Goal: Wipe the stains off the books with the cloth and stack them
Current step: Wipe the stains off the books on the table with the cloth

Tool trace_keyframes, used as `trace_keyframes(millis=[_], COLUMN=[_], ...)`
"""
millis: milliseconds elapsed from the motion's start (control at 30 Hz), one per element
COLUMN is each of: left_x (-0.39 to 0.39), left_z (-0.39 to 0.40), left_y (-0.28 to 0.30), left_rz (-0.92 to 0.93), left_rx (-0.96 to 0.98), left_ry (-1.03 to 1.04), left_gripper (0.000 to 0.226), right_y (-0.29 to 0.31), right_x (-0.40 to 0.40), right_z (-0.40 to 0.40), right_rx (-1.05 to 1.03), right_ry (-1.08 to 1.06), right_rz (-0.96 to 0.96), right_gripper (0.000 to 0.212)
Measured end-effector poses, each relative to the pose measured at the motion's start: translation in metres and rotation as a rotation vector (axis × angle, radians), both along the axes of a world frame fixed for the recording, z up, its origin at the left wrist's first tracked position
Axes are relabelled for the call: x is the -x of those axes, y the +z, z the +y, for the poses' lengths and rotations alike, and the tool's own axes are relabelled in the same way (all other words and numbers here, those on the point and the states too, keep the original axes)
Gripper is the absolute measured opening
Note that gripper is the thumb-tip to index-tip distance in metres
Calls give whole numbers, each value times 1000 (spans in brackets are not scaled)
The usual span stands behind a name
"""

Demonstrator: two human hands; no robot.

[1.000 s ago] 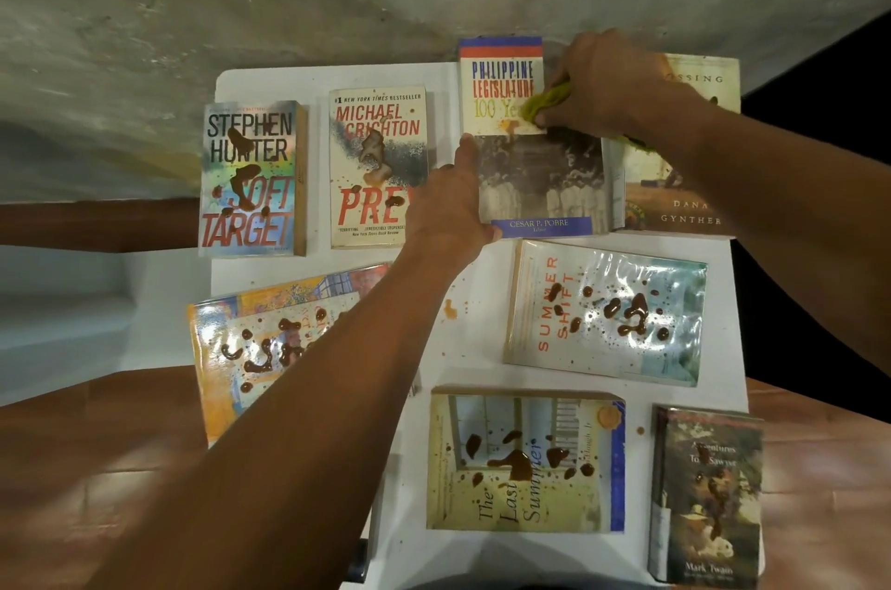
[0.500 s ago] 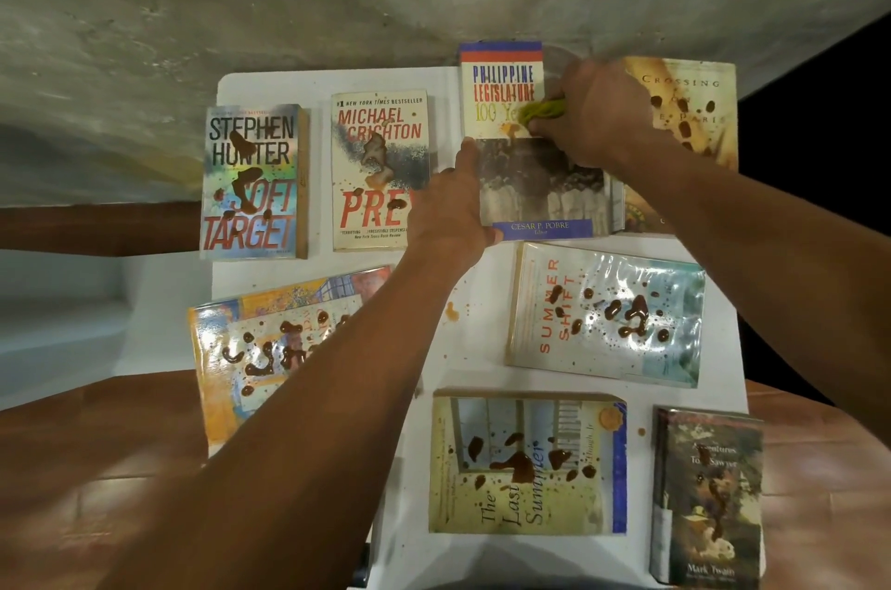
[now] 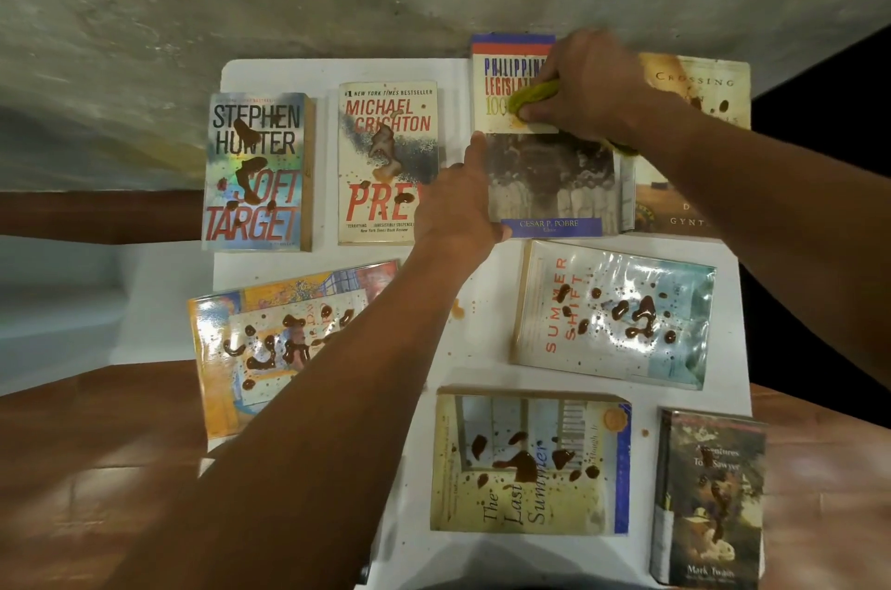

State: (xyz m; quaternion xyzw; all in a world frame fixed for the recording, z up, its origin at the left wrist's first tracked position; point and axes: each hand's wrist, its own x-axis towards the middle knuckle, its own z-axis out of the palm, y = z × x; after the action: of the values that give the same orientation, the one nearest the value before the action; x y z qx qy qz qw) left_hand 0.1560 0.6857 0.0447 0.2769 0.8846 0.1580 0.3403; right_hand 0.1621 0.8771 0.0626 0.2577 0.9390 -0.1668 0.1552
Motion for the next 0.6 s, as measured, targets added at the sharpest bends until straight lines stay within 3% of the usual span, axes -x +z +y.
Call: trace_keyframes(millis=[100, 367, 500, 600], left_x=[0, 1, -2, -3], left_z=[0, -1, -1, -2], left_y=[-1, -6, -5, -6], left_rz=[-1, -21, -14, -28], left_rx=[-1, -25, -44, -53], left_ry=[-7, 8, 33, 59], left_gripper=[103, 103, 100, 100], right_y=[-2, -8, -16, -21], right_x=[-2, -6, 2, 9], right_z=[-1, -4, -3, -6], right_rx=[55, 37, -61, -40], right_ry=[66, -36, -245, -280], right_rz=[-47, 14, 148, 190], right_gripper=[55, 57, 51, 51])
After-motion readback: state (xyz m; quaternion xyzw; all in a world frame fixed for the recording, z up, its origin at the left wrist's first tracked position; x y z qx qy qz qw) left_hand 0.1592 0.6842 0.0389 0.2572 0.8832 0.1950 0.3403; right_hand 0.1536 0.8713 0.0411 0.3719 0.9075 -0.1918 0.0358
